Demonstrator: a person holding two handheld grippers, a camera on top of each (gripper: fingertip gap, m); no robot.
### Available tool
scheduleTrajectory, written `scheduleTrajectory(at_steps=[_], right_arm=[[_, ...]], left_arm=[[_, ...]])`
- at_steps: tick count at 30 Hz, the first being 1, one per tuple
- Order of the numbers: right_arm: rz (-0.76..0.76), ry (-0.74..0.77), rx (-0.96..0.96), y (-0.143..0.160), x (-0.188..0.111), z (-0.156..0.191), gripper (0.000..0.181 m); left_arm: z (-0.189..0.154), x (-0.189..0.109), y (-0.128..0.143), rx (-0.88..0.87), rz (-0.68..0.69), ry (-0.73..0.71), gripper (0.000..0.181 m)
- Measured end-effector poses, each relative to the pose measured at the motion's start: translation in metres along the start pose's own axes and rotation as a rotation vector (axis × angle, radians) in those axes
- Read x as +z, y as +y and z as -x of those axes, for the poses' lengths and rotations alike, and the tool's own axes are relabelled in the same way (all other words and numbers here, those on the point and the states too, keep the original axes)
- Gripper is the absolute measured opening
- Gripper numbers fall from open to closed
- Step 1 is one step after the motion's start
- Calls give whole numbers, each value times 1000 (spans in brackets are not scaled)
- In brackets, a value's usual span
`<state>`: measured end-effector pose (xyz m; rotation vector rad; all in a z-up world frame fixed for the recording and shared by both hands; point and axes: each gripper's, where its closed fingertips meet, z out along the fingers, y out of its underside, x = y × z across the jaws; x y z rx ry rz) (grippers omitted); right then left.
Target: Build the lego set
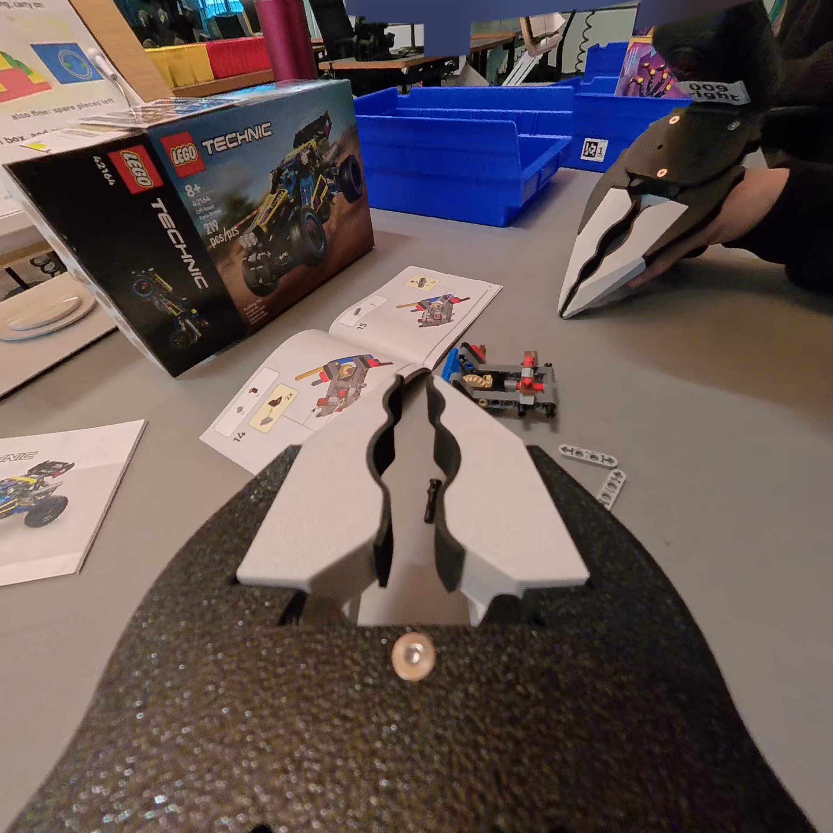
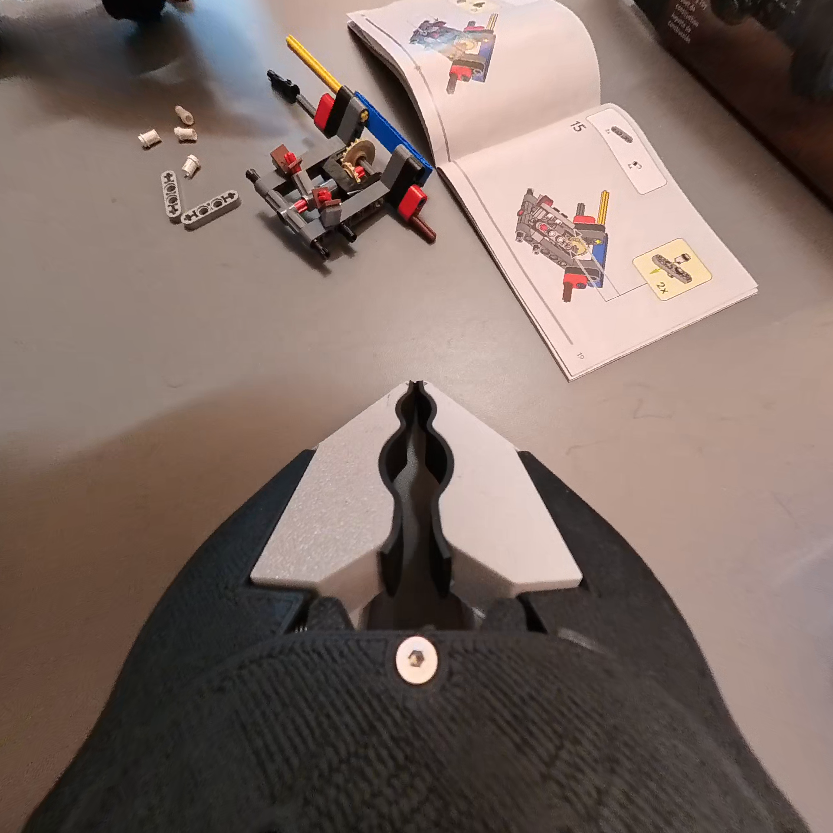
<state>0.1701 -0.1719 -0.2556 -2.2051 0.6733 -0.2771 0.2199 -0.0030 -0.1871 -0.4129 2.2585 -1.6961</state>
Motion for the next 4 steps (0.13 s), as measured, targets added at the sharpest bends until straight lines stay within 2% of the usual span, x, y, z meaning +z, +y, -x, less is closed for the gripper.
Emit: scheduleTrajectory(at_steps=[1,4], right_arm=[[0,-1,1,0,0,0,0],[0,-4,5,0,0,0,0]], left_arm=[[0,0,-1,3,-4,-1,7],[-2,0,-3,19,-8,-2,7]])
